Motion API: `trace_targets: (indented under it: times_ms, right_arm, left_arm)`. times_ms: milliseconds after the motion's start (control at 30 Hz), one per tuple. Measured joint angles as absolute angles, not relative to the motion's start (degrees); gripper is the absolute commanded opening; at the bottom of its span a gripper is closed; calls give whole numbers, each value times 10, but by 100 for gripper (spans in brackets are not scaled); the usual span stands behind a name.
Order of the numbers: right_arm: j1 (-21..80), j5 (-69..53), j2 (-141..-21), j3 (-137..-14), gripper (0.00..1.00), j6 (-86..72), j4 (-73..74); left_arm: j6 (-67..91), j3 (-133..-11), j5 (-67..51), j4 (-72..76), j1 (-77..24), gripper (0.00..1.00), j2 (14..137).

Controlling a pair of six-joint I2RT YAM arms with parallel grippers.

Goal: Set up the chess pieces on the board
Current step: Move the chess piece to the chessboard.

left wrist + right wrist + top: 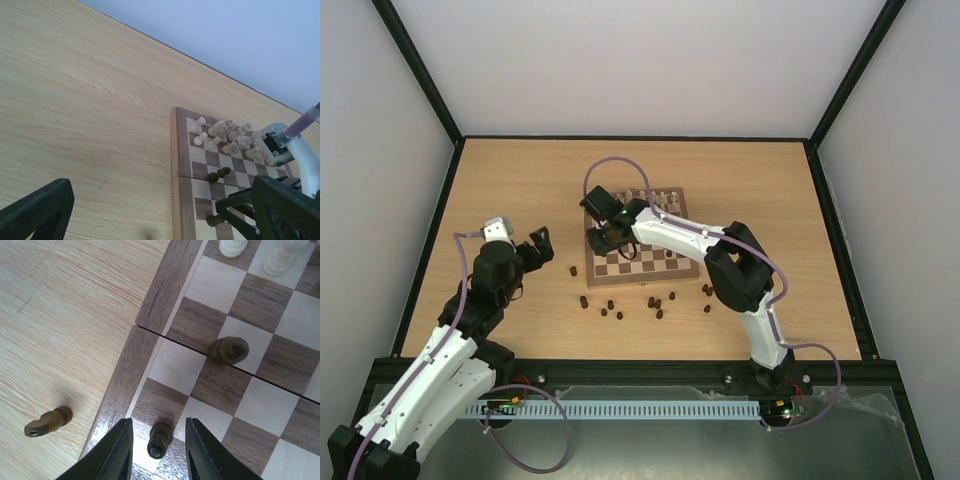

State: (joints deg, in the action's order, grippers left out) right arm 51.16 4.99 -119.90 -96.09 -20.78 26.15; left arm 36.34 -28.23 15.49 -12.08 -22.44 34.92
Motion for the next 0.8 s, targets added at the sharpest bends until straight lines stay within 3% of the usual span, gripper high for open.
trace_targets:
  times_ms: [333, 600, 800]
  right_arm:
    - [516, 54, -1216, -963, 24, -208, 277]
    - [525, 57, -1216, -963, 13, -208, 284]
    - [530, 63, -1216, -963, 12, -209, 284]
  left_arm:
    - [364, -282, 155, -124, -224, 100, 356]
    - [364, -282, 155, -124, -224, 100, 355]
    - [364, -282, 155, -124, -224, 100, 355]
